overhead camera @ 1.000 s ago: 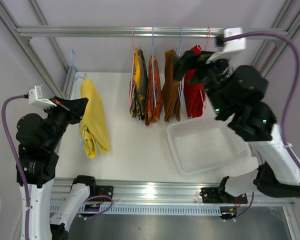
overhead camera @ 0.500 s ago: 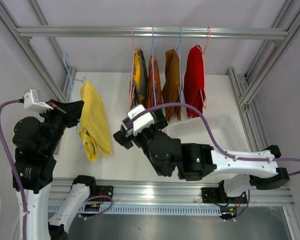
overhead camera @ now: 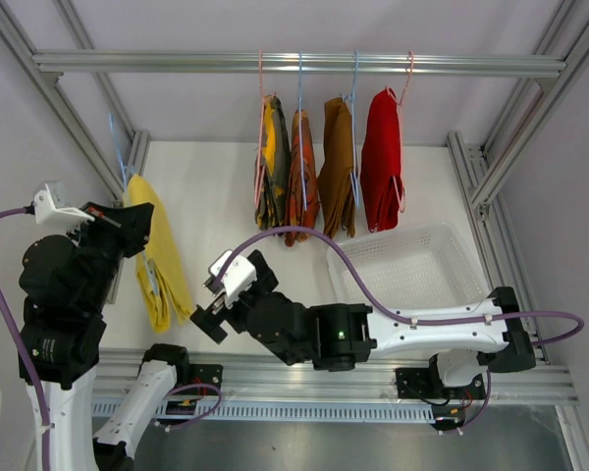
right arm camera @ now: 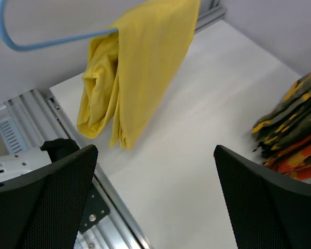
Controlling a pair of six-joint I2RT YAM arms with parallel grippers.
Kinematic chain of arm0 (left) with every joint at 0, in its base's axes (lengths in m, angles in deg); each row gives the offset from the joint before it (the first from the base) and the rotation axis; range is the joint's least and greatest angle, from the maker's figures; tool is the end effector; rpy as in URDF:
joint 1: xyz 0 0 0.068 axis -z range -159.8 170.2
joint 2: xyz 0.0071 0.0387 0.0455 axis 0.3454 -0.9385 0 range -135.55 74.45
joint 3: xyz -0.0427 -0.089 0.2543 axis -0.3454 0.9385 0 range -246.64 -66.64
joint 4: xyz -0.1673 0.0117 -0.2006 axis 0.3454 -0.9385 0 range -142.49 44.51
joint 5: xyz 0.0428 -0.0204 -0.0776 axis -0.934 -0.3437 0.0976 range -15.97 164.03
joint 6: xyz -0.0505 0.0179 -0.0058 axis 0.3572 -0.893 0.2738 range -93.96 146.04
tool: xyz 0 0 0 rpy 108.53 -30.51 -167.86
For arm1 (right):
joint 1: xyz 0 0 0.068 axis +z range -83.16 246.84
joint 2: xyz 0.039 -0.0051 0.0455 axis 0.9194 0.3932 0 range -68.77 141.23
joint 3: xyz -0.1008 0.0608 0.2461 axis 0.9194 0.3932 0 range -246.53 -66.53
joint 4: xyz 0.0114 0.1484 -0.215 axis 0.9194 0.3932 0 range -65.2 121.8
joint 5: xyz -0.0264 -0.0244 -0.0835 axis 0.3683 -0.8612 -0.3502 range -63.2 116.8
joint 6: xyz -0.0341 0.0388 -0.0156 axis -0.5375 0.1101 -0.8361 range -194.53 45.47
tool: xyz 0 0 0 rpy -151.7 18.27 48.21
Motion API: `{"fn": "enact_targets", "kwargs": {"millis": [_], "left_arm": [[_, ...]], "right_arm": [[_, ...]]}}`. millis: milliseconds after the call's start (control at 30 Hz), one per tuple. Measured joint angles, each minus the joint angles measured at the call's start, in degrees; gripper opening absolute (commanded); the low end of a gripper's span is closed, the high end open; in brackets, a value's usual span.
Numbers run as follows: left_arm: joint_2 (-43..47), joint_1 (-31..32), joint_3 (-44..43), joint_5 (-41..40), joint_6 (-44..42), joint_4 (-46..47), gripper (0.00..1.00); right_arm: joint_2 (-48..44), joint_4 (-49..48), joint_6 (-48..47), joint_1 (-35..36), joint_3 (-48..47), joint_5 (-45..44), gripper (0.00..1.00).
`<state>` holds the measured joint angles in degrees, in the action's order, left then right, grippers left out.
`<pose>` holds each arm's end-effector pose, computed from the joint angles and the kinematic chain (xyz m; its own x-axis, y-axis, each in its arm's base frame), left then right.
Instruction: Remove the trousers from the hanger
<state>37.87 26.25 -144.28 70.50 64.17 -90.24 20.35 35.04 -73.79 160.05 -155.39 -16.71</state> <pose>0.0625 -0.0045 0.4700 -0.0774 -0.6115 -0.7874 -0.0050 0.7900 -0.6130 0.0044 0.3603 0.4182 0.0004 -0.1739 -0.9848 -0.7620 0.6376 -0.1129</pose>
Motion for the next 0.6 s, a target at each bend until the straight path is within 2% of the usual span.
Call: {"fn": "enact_targets", "kwargs": {"millis": [233,600], "left_arm": [[0.0,0.02,0.09,-0.35,-0.02,-0.42,0.0],[-0.83,4.24,3.1,-2.45,-1.16,1.49,0.01]], "right_arm": [[1.01,-5.25,4.7,-4.96,6.49,9.6,1.0],[10.23,-10.14,6.34,-12.04,3.82,20.5,0.99]]}}
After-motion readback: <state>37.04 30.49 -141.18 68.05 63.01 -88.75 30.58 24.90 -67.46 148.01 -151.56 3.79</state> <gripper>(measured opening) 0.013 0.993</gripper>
